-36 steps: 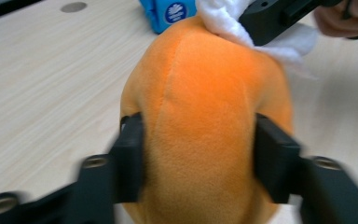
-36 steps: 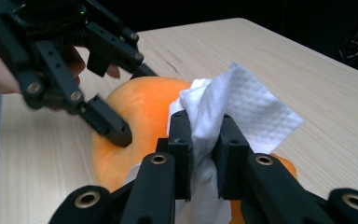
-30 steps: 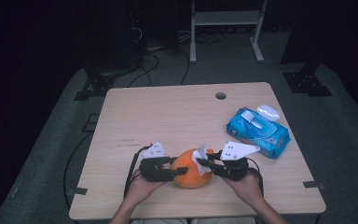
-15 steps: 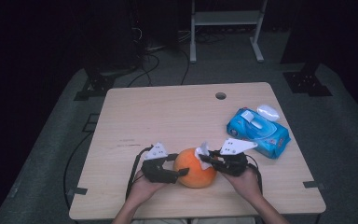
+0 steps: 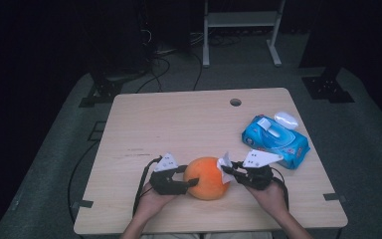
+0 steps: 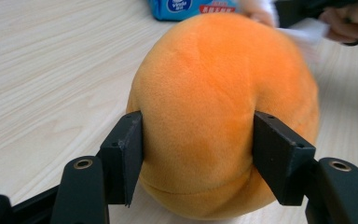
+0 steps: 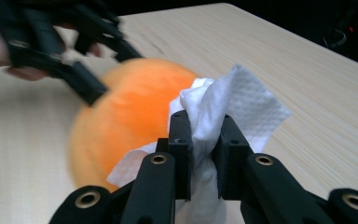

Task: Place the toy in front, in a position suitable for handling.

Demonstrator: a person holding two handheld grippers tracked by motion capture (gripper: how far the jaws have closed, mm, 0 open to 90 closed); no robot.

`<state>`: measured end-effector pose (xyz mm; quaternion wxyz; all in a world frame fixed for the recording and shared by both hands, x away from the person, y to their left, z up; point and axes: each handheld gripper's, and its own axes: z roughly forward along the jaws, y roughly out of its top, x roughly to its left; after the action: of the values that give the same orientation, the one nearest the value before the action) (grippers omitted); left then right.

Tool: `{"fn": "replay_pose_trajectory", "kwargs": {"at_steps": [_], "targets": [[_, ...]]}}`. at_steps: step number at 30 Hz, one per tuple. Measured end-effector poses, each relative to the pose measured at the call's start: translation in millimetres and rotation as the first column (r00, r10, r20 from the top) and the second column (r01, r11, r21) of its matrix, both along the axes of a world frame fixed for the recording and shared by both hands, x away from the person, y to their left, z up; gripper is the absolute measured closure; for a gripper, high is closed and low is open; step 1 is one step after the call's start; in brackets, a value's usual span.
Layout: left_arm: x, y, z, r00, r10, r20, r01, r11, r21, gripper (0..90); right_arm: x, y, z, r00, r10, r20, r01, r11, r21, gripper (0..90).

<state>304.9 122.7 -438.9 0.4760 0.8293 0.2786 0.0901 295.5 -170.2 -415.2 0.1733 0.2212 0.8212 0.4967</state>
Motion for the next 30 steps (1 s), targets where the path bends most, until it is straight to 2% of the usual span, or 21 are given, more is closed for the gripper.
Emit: {"fn": "replay_pose_trajectory", "kwargs": {"at_steps": [2, 3, 4, 6, 8, 9, 11, 15, 18, 20, 21, 22, 24, 28, 30], "targets": [[-1.2, 0.9, -0.1, 1.0, -0.004, 0.005, 0.004, 1.0, -0.001, 38.1, -9.5, 11.0, 2.6, 0.9982, 0.058, 0.014, -0.058, 0.998, 0.002, 78.1], [-1.6, 0.6, 0.4, 0.9999, -0.003, 0.01, 0.003, 1.0, 0.005, 38.1, -14.3, 18.0, 4.0, 0.9958, 0.089, 0.022, -0.089, 0.996, -0.012, 78.1], [-2.1, 0.2, 0.9, 0.9999, -0.004, 0.015, 0.004, 0.9999, 0.011, 38.1, -16.3, 21.1, 4.7, 0.9951, 0.093, 0.031, -0.092, 0.995, -0.029, 78.1], [-4.2, -0.9, 2.2, 0.9997, 0.0, 0.023, 0.0, 1.0, 0.004, 38.5, -14.2, 20.8, 4.8, 0.9957, 0.083, 0.042, -0.081, 0.996, -0.043, 78.1], [-7.6, -4.2, 4.2, 0.999, -0.009, 0.043, 0.01, 0.9999, -0.006, 38.5, -4.5, 11.4, 3.6, 0.9987, 0.045, 0.021, -0.045, 0.999, -0.018, 78.1], [-10.4, -7.1, 5.5, 0.9977, -0.02, 0.065, 0.021, 0.9998, -0.006, 38.5, -1.3, 8.1, 3.2, 0.9996, 0.028, 0.01, -0.028, 1.0, -0.011, 78.1], [-14.3, -11.7, 7.9, 0.9953, -0.031, 0.091, 0.029, 0.9995, 0.014, 38.5, 2.6, 4.6, 4.8, 0.9999, 0.011, -0.005, -0.011, 1.0, 0.009, 78.1], [-23.1, -23.0, 11.7, 0.9881, -0.061, 0.141, 0.051, 0.9963, 0.069, 38.4, -2.3, 19.8, 13.6, 0.998, 0.056, 0.029, -0.057, 0.998, 0.009, 78.0], [-30.1, -32.5, 12.8, 0.9776, -0.088, 0.191, 0.066, 0.9904, 0.122, 38.4, -10.4, 41.8, 16.8, 0.9928, 0.113, 0.039, -0.113, 0.994, -0.016, 78.1], [-31.4, -34.4, 12.0, 0.977, -0.095, 0.191, 0.069, 0.9883, 0.136, 38.3, -15.7, 53.1, 16.3, 0.9878, 0.146, 0.053, -0.143, 0.988, -0.059, 78.1], [-31.1, -33.8, 11.7, 0.9777, -0.094, 0.188, 0.07, 0.9888, 0.132, 38.4, -16.9, 55.4, 16.3, 0.9867, 0.147, 0.069, -0.142, 0.987, -0.081, 78.1], [-30.1, -32.5, 11.6, 0.9794, -0.091, 0.18, 0.07, 0.9906, 0.117, 38.5, -16.3, 54.9, 16.6, 0.987, 0.144, 0.071, -0.138, 0.987, -0.086, 78.2], [-29.4, -31.9, 11.8, 0.9805, -0.086, 0.177, 0.066, 0.991, 0.116, 38.7, -10.7, 47.2, 18.4, 0.9927, 0.11, 0.048, -0.107, 0.992, -0.068, 78.2], [-28.9, -32.6, 11.5, 0.9809, -0.085, 0.175, 0.066, 0.9915, 0.113, 38.7, -2.4, 27.8, 20.5, 0.9977, 0.021, 0.064, -0.016, 0.997, -0.069, 78.2], [-29.3, -35.1, 11.9, 0.9798, -0.091, 0.178, 0.07, 0.9903, 0.12, 38.5, -3.0, 26.7, 20.5, 0.9982, 0.015, 0.058, -0.011, 0.998, -0.061, 78.2]]}}
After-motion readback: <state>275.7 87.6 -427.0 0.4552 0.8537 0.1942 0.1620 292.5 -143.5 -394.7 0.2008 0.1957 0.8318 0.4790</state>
